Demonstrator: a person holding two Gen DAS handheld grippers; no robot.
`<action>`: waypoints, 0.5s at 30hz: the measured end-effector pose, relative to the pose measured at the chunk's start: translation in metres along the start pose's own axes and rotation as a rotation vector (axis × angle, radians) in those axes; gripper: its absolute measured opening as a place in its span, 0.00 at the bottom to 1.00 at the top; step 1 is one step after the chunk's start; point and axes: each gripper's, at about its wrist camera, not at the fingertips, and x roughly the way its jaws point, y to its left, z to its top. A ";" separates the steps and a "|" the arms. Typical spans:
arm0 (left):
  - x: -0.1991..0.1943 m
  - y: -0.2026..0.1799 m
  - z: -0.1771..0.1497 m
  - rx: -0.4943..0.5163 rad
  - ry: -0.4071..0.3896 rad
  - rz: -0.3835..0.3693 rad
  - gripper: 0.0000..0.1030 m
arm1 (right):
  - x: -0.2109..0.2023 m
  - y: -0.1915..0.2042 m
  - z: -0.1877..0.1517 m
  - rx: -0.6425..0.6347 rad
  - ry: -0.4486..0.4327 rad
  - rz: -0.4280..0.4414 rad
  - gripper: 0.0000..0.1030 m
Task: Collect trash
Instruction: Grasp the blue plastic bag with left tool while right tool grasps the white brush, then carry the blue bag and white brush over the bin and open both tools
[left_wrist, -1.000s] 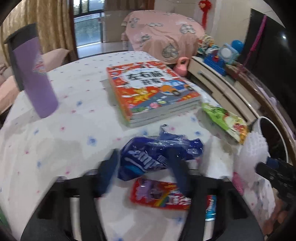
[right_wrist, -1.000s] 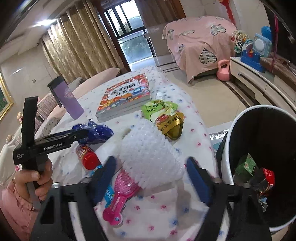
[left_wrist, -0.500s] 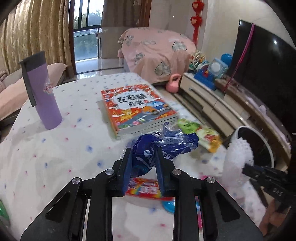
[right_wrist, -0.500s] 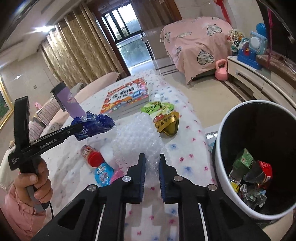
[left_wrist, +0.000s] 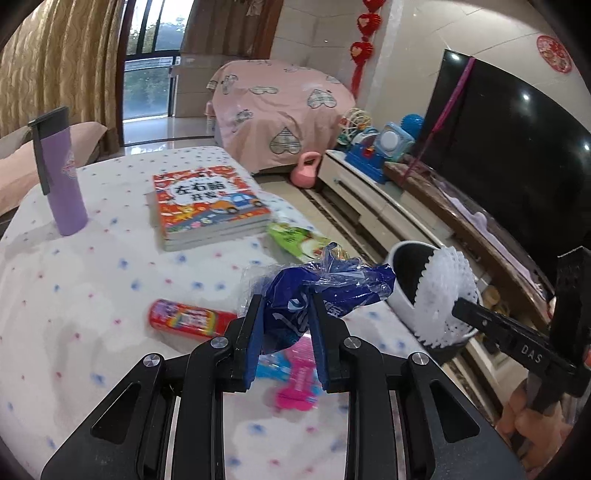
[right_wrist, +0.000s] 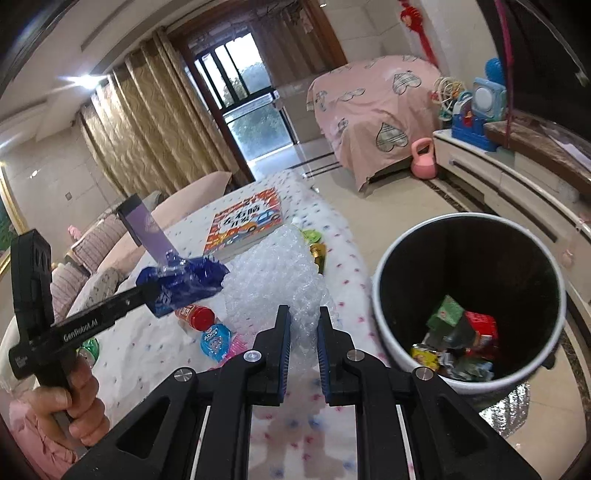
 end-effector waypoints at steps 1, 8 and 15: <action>-0.001 -0.005 -0.002 0.003 0.004 -0.010 0.22 | -0.003 -0.001 0.000 0.004 -0.005 -0.003 0.13; 0.001 -0.038 -0.011 0.030 0.022 -0.046 0.22 | -0.026 -0.020 -0.004 0.031 -0.031 -0.035 0.13; 0.006 -0.065 -0.012 0.058 0.029 -0.077 0.22 | -0.045 -0.042 -0.004 0.064 -0.062 -0.064 0.13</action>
